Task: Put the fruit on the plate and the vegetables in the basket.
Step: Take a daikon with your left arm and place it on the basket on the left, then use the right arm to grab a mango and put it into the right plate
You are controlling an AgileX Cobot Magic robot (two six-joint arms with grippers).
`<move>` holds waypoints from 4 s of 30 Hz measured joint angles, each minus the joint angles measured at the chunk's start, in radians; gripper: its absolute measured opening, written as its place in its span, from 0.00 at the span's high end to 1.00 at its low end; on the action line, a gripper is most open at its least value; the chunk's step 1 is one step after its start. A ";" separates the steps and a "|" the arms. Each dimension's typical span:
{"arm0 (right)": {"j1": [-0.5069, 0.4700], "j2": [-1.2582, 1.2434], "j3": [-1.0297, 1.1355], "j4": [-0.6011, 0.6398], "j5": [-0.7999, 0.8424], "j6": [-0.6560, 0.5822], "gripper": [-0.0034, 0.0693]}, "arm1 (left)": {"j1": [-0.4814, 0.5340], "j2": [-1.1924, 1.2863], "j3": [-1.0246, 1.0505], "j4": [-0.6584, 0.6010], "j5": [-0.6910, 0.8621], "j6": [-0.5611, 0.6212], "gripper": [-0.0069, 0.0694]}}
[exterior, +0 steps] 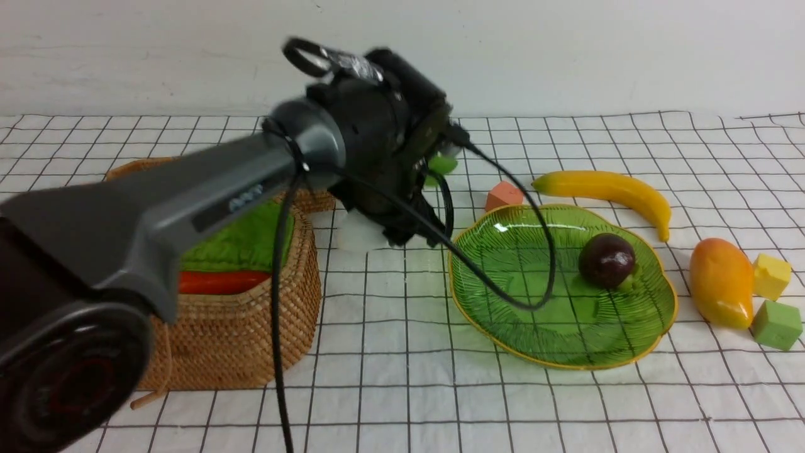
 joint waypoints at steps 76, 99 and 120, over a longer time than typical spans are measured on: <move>-0.232 1.264 -0.411 -0.379 -0.217 0.400 0.39 | -0.229 -1.314 1.148 -0.238 -0.360 -0.132 0.93; -0.307 1.625 -0.655 -0.291 -0.245 0.400 0.12 | -0.229 -1.318 1.149 -0.224 -0.387 -0.125 0.93; -0.126 1.253 -0.575 -0.224 -0.174 0.243 0.12 | -0.229 -1.318 1.149 -0.131 -0.395 -0.125 0.93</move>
